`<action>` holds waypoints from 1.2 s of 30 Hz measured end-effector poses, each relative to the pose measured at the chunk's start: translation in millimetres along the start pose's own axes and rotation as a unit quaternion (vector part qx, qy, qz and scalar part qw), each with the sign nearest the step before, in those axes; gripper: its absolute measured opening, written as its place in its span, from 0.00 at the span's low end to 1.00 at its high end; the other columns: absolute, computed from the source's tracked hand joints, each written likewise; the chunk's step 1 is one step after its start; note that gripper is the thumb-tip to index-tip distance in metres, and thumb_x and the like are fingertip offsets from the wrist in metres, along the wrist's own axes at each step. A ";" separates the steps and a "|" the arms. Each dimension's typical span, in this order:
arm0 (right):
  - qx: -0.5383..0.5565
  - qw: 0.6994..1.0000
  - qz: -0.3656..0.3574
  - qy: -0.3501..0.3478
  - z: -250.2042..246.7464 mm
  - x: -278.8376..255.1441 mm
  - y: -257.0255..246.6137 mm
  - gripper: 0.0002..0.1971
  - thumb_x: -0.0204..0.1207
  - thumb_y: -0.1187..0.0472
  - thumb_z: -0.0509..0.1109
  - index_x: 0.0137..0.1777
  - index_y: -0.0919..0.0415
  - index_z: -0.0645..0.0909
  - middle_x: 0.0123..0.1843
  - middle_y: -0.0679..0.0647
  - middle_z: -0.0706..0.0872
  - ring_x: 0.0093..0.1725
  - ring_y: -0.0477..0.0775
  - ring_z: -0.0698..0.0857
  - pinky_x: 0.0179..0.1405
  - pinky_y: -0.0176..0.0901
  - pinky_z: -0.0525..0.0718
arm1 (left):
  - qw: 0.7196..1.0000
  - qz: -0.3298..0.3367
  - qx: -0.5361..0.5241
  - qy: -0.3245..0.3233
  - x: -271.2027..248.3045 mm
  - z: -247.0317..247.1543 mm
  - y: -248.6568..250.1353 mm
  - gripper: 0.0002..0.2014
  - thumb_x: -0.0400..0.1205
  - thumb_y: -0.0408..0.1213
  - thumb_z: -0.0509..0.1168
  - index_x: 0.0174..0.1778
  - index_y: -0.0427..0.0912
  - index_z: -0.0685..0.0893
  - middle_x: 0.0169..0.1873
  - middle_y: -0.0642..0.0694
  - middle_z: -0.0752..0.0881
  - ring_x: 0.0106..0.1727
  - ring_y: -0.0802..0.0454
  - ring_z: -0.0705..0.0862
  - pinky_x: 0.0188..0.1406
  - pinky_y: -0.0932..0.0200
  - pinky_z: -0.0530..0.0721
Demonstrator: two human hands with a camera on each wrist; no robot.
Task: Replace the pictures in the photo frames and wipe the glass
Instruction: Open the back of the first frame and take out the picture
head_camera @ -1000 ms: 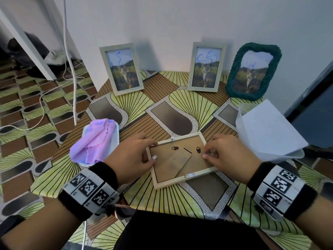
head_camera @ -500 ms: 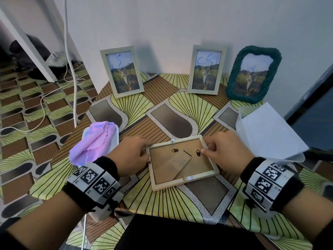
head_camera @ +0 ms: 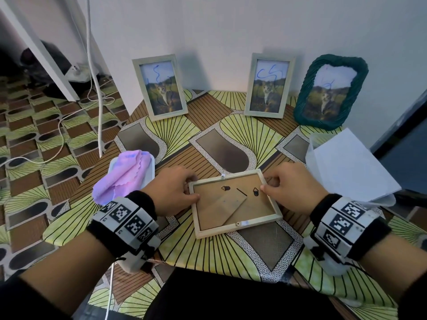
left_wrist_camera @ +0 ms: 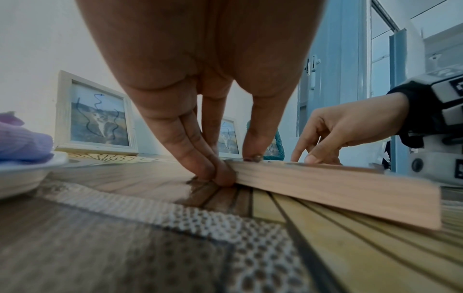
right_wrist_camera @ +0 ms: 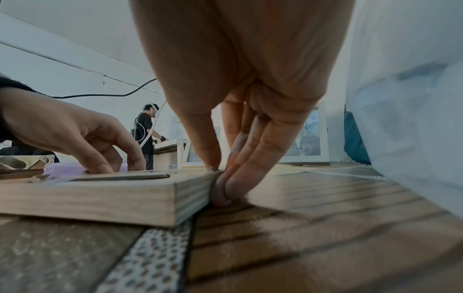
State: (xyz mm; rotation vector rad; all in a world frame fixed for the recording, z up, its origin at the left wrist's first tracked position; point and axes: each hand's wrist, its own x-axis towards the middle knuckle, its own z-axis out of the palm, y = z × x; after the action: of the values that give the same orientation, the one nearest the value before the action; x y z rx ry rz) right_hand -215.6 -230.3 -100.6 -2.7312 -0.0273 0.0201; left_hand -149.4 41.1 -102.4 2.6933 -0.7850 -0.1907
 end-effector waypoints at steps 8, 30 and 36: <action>0.007 1.000 0.013 0.000 -0.1 0.6 1.6 0.08 0.75 0.52 0.74 0.51 0.53 0.90 0.39 0.42 0.86 0.40 0.42 0.83 0.41 0.34 0.77 | 0.998 -0.030 -0.042 -0.025 -2.1 -4.6 0.4 0.16 0.77 0.44 0.73 0.60 0.45 0.85 0.46 0.50 0.82 0.47 0.53 0.82 0.53 0.54 0.82; -0.040 0.998 0.014 -0.041 -2.8 -69.6 -14.2 0.21 0.78 0.35 0.62 0.35 0.52 0.78 0.32 0.46 0.79 0.33 0.43 0.77 0.33 0.44 0.78 | 0.971 0.113 0.181 -0.104 -28.8 7.6 1.6 0.41 0.77 0.75 0.49 0.84 0.61 0.51 0.86 0.58 0.50 0.84 0.54 0.54 0.74 0.38 0.63; 0.057 0.995 0.058 -0.060 0.5 -63.0 -17.2 0.27 0.75 0.36 0.66 0.25 0.56 0.69 0.22 0.50 0.73 0.23 0.50 0.77 0.28 0.46 0.75 | 0.984 0.071 0.139 -0.081 -30.3 6.2 6.4 0.32 0.81 0.68 0.53 0.80 0.60 0.65 0.79 0.60 0.66 0.76 0.52 0.67 0.71 0.43 0.68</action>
State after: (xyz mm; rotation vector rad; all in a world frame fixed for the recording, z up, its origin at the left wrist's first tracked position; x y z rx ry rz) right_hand -278.9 -215.7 -93.6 -2.6097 0.0952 0.2128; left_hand -179.4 50.8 -104.9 2.8931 -1.1231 -0.2871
